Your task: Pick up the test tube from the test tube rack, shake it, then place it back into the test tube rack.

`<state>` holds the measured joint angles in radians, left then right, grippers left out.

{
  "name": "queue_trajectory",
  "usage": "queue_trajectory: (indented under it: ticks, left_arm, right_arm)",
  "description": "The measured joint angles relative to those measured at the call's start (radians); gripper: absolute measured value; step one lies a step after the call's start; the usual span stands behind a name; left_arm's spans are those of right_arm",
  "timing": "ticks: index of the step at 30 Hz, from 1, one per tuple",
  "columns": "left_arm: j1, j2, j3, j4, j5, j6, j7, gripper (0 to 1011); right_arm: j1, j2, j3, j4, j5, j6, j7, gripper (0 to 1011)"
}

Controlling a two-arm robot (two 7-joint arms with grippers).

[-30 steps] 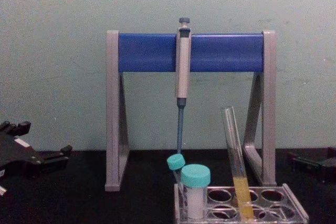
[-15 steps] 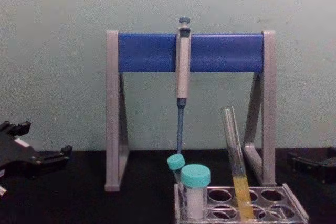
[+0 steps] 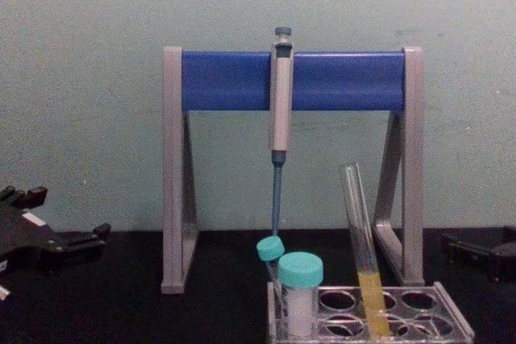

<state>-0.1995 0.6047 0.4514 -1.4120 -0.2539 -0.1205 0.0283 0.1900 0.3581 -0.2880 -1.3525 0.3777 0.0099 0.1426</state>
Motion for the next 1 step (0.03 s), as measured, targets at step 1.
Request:
queue_trajectory:
  ticks: [1]
  left_arm:
    - [0.000,0.000,0.000,0.000,0.000,0.000,0.000,1001]
  right_arm:
    - [0.000,0.000,0.000,0.000,0.000,0.000,0.000,1000]
